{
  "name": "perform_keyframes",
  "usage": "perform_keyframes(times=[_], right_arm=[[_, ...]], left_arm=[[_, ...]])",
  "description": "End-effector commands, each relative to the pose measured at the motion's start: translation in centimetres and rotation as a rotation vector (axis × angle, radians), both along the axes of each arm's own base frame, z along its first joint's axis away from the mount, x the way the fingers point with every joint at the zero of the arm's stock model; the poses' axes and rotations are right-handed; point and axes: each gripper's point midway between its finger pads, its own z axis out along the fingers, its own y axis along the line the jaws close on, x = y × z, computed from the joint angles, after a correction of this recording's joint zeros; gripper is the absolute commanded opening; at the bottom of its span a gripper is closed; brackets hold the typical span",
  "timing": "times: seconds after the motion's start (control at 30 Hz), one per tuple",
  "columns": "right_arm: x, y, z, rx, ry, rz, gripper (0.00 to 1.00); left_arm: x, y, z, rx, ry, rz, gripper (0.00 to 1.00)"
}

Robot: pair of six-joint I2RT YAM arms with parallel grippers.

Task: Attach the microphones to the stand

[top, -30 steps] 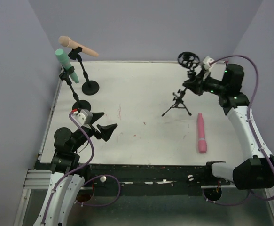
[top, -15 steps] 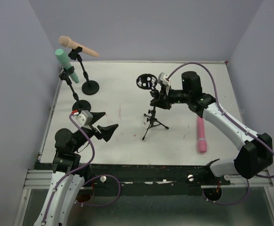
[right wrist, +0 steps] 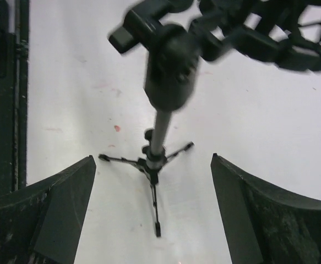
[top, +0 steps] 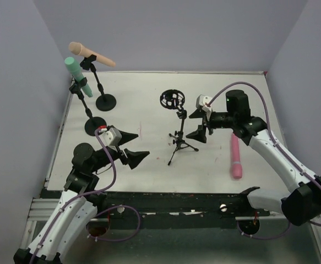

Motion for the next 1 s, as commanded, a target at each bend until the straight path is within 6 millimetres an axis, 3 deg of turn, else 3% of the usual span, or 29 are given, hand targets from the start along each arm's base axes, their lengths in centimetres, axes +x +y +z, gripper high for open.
perform_keyframes(times=[0.0, 0.13, 0.2, 0.37, 0.4, 0.47, 0.6, 0.73, 0.9, 0.97], right_arm=[[-1.2, -4.9, 0.6, -0.095, -0.017, -0.041, 0.95], [-1.8, -9.7, 0.0, -0.18, 0.008, -0.211, 0.97], [-0.8, -12.4, -0.9, -0.212, 0.064, -0.408, 1.0], [1.7, -20.4, -6.5, -0.289, 0.222, -1.014, 1.0], [1.6, -21.6, -7.7, -0.32, 0.237, -1.076, 1.0], [1.9, -23.1, -8.2, -0.311, 0.249, -1.135, 0.97], [2.7, -23.9, -8.8, -0.416, 0.351, -1.145, 0.95], [2.5, -24.1, -13.4, -0.557, 0.534, -1.105, 0.9], [3.6, -25.2, -17.3, -0.59, 0.598, -1.16, 0.87], [3.6, -25.1, -18.6, -0.595, 0.638, -1.162, 0.8]], left_arm=[[0.1, 0.1, 2.1, 0.085, -0.085, 0.001, 0.98], [0.1, 0.3, 1.4, 0.075, -0.074, 0.023, 0.98], [0.1, 0.5, 0.6, 0.059, -0.056, 0.034, 0.98], [-0.6, 1.9, -0.1, 0.118, -0.068, 0.091, 0.98], [-0.5, 2.3, -0.3, 0.124, -0.074, 0.114, 0.98], [-0.6, 2.7, -0.3, 0.124, -0.081, 0.135, 0.98], [-1.3, 2.8, 0.6, 0.101, -0.12, 0.13, 0.99], [-1.6, 3.1, 1.0, 0.094, -0.144, 0.141, 0.98], [-2.0, 3.4, 1.4, 0.084, -0.176, 0.155, 0.98], [-2.1, 3.5, 1.5, 0.079, -0.189, 0.156, 0.99]])
